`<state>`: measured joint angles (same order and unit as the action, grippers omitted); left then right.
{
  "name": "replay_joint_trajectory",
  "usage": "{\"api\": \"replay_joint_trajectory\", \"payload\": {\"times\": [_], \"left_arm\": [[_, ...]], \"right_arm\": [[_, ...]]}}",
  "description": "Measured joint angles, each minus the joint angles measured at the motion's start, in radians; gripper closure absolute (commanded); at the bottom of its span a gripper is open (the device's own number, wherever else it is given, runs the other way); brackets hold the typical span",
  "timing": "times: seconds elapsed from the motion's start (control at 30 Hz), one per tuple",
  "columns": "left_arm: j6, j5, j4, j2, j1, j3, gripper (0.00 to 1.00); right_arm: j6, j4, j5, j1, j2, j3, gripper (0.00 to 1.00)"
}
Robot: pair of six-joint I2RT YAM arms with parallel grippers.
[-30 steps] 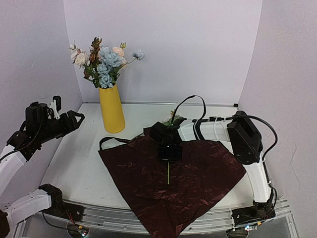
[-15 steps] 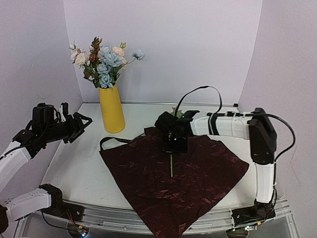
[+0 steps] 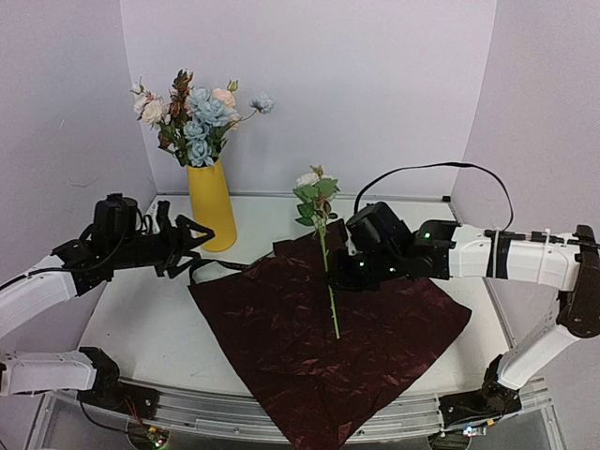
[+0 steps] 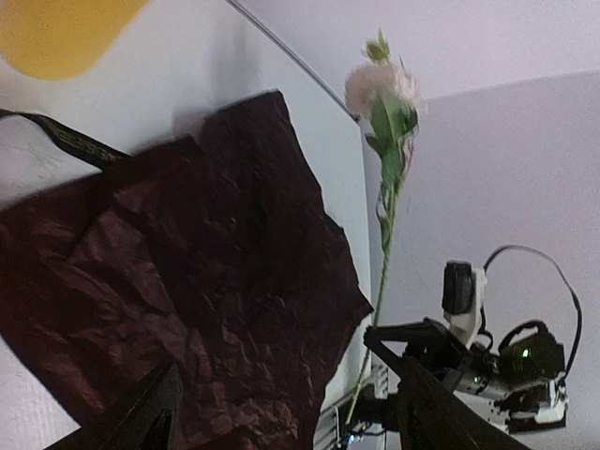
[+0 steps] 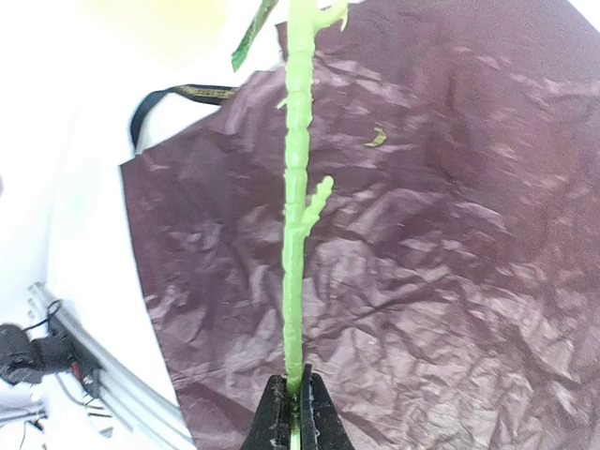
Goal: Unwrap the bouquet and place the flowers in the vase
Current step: Pick up the fake flower from the wrapping paper.
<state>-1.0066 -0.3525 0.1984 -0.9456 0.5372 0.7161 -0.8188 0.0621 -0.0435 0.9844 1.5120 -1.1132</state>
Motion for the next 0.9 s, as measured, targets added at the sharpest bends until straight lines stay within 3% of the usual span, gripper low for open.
{"api": "replay_joint_trajectory", "payload": {"times": [0.13,0.27,0.53,0.7,0.9], "left_arm": [[-0.032,0.055,-0.077,-0.127,0.169,0.054,0.21],[-0.040,0.100,-0.136,-0.275,0.248,0.172,0.25],[-0.014,0.121,-0.215,-0.455,0.265,0.373,0.35],[-0.006,0.120,-0.226,-0.525,0.267,0.421,0.46],[-0.003,0.112,-0.226,-0.593,0.267,0.478,0.48]], "right_arm": [[0.030,-0.084,0.061,-0.001,-0.003,0.007,1.00],[0.049,-0.144,0.121,-0.001,-0.006,0.007,1.00],[0.062,-0.214,0.217,-0.001,-0.044,0.014,1.00],[0.072,-0.226,0.246,-0.001,-0.085,0.036,1.00],[0.090,-0.227,0.260,-0.001,-0.092,0.041,1.00]]}}
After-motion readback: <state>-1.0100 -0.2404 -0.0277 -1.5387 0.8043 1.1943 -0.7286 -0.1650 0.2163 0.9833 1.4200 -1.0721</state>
